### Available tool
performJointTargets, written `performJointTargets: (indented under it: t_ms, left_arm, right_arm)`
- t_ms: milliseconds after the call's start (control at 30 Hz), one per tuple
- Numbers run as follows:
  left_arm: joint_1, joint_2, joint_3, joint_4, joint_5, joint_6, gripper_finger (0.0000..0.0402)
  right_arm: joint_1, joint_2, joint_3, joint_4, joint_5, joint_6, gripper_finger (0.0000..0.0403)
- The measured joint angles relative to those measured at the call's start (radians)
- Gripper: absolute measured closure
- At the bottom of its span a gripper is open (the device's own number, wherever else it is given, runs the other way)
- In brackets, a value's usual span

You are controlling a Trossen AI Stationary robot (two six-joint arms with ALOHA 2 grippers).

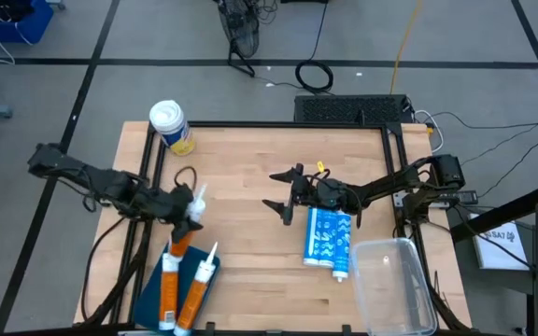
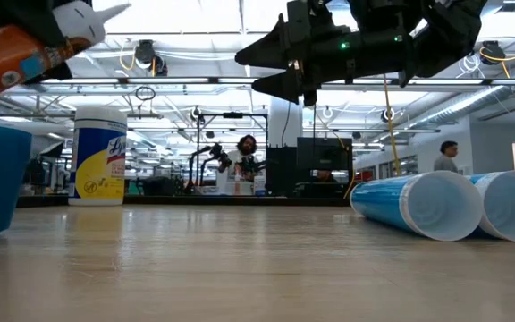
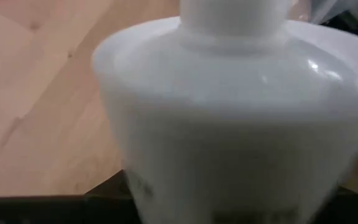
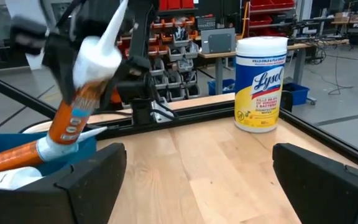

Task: Pick & place silicon tubes, Sealant and Lysol wipes
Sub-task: Put the orange sealant into the blue bin

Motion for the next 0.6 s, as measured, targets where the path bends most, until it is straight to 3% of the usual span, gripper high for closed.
performJointTargets:
  t_ms: [300, 400, 600]
  left_arm:
    - [-0.085, 0.078, 0.012, 0.097, -0.075, -0.056, 0.0204]
    - [-0.109, 0.078, 0.025, 0.183, -0.129, -0.13, 0.0206]
    - [-0.192, 0.106, 0.024, 0.144, -0.252, -0.302, 0.0206]
  right_arm:
    - [-0.002, 0.0, 0.0, -0.003, 0.0, 0.0, 0.0023]
    - [-0.002, 0.0, 0.0, -0.005, 0.0, 0.0, 0.0023]
    - [-0.002, 0.0, 0.0, -0.019, 0.0, 0.007, 0.0023]
